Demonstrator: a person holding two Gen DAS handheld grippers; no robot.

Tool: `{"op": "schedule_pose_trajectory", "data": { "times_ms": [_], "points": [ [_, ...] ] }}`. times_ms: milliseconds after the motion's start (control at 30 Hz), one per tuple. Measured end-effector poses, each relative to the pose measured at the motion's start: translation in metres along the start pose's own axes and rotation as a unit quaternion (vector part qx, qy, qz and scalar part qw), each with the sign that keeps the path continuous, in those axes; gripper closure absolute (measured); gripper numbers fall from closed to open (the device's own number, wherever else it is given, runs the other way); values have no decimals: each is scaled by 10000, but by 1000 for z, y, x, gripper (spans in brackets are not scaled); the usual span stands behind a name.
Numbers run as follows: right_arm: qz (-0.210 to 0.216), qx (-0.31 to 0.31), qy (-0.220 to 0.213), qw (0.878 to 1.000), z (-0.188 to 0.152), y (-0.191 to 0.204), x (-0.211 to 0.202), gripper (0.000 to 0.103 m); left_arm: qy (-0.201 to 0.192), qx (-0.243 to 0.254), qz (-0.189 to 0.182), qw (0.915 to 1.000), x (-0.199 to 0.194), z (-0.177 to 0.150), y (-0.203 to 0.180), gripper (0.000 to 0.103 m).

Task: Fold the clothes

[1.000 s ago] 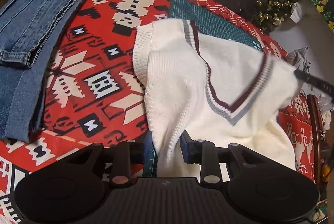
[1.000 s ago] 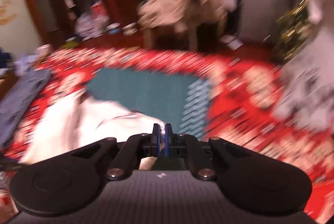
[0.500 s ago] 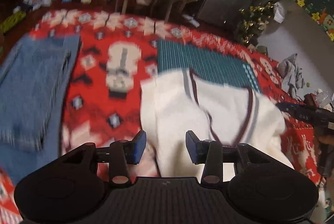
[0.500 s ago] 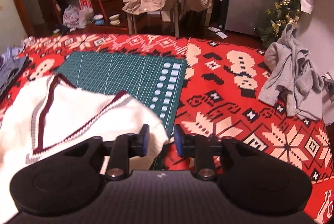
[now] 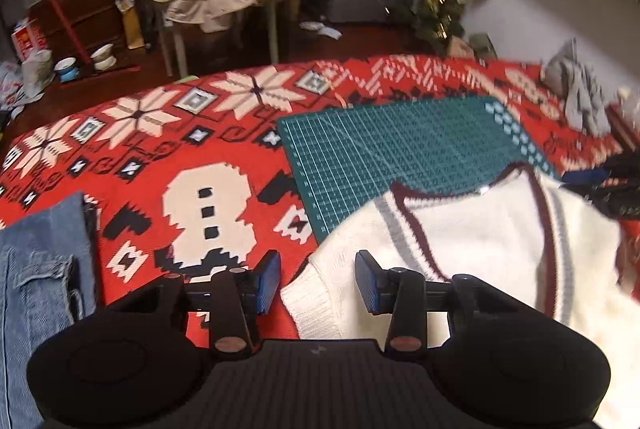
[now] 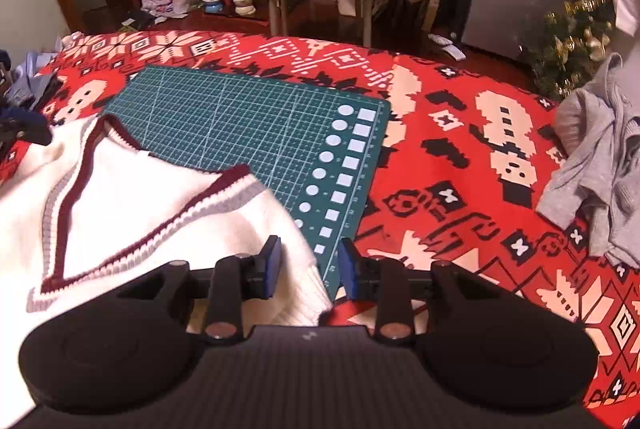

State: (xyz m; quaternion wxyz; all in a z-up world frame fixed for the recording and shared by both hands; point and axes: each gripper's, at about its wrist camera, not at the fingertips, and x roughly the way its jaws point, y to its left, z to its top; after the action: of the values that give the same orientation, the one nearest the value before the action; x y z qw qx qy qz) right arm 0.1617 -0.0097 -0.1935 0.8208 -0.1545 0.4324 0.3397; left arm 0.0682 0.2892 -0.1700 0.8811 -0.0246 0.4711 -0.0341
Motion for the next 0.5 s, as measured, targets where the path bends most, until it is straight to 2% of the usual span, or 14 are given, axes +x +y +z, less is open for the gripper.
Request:
{"op": "schedule_pose_trajectory", "data": {
  "times_ms": [67,100,133,200,367,500],
  "points": [
    [-17,-81,48,10000,-2,6,0,73,165,124,-46,9998,6,-2,-3,67],
    [8,-169,76,9998,-2,9,0,81,198,200,-27,9996,7,-4,-6,74],
    [9,-267,109,9996,-1,13,-1,87,191,275,5,9994,8,-6,-9,75],
    [-28,-467,152,9988,-1,22,-1,94,161,393,51,9991,6,-8,-16,92],
    [-277,-792,62,9965,6,30,-4,96,-198,688,336,9969,-6,-5,-32,94],
    [-512,-779,-161,9955,38,21,-4,96,-519,593,579,9952,-13,24,-29,94]
  ]
}}
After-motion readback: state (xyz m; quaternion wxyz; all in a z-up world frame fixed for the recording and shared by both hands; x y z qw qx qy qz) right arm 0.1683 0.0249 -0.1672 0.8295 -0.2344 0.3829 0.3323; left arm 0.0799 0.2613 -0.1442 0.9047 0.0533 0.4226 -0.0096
